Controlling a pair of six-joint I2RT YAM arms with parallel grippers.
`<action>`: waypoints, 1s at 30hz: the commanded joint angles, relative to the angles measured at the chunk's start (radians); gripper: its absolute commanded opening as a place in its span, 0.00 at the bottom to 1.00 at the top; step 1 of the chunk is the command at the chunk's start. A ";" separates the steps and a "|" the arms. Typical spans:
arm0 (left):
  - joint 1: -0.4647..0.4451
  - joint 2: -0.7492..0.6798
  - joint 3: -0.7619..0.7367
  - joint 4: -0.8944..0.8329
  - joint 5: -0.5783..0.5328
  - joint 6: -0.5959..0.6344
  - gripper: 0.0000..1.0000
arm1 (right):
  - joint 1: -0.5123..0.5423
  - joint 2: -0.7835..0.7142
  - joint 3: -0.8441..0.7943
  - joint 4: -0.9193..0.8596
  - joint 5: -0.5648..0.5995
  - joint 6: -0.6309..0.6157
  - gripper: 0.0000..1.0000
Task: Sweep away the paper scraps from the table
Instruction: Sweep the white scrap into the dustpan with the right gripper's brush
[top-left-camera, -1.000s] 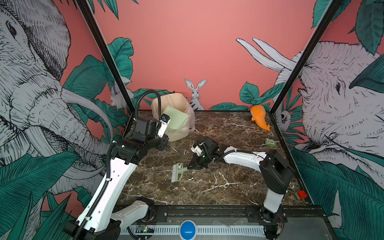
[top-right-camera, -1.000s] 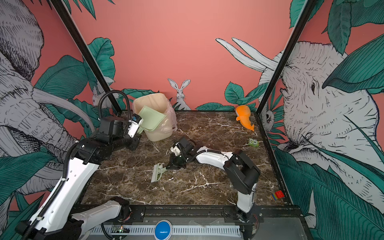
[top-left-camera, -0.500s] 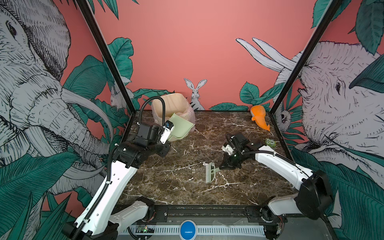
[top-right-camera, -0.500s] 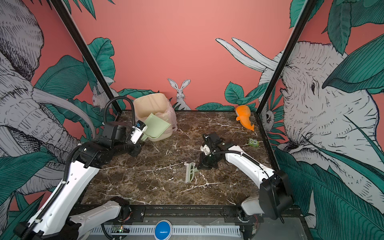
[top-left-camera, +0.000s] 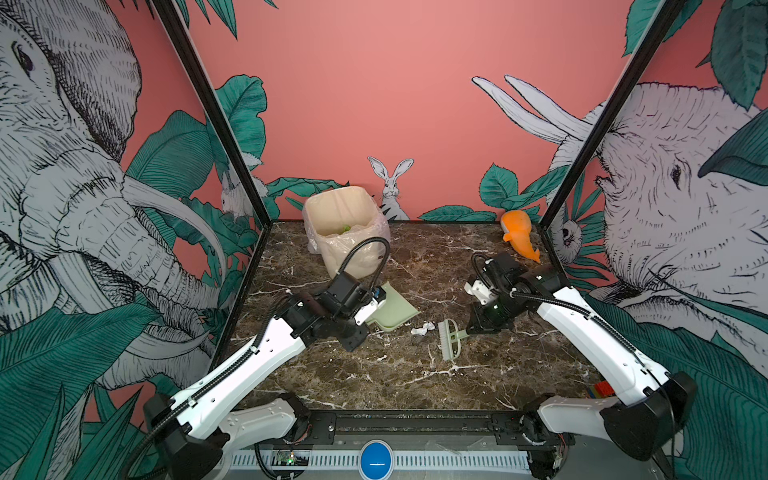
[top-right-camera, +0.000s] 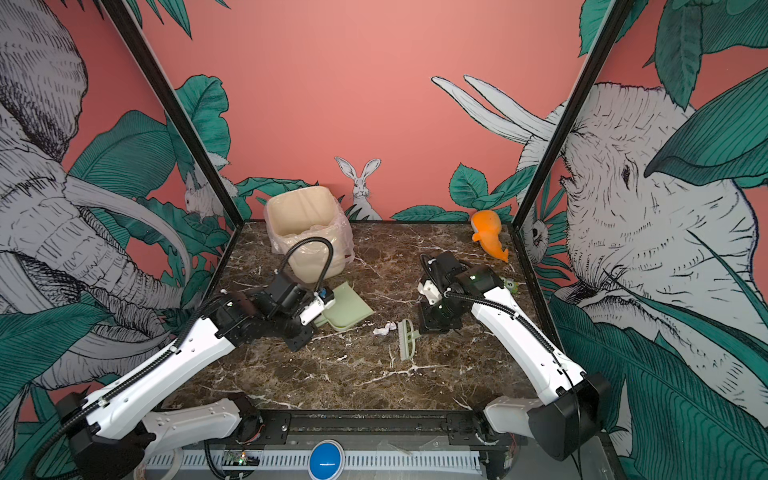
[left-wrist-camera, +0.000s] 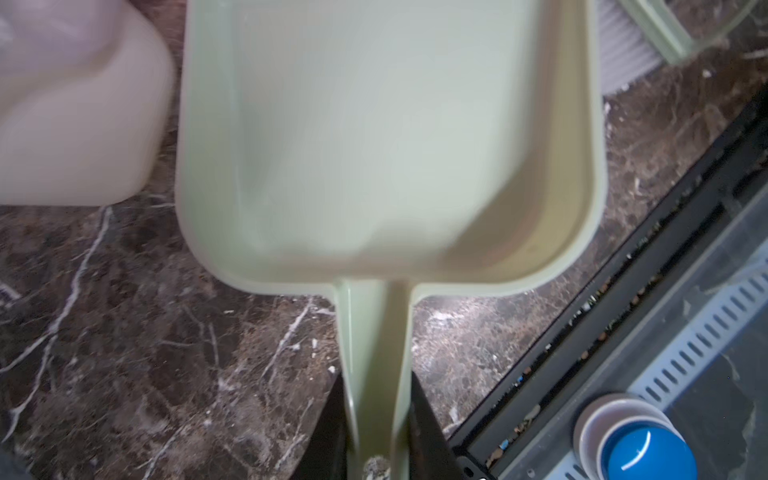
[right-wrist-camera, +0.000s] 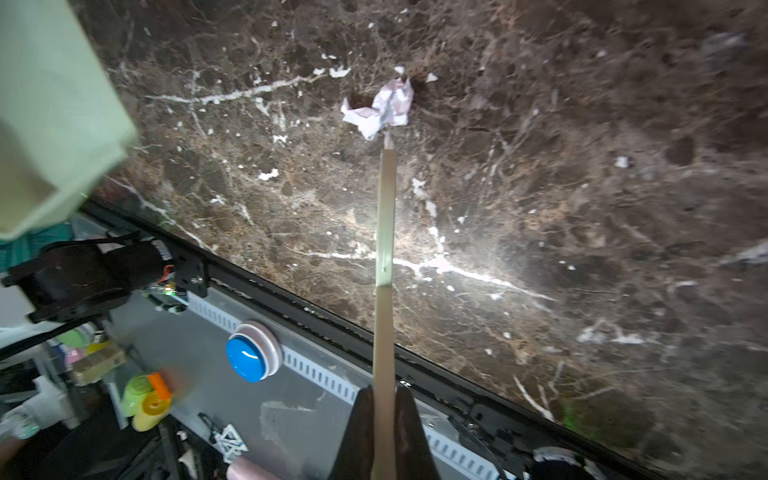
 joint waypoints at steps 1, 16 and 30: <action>-0.047 0.059 0.002 -0.016 -0.024 -0.066 0.07 | -0.003 0.064 0.067 -0.083 0.118 -0.094 0.00; -0.251 0.263 -0.019 -0.017 -0.102 -0.269 0.05 | -0.003 0.337 0.275 -0.005 0.189 -0.203 0.00; -0.305 0.281 -0.144 0.106 -0.174 -0.354 0.04 | 0.000 0.526 0.455 -0.059 0.207 -0.292 0.00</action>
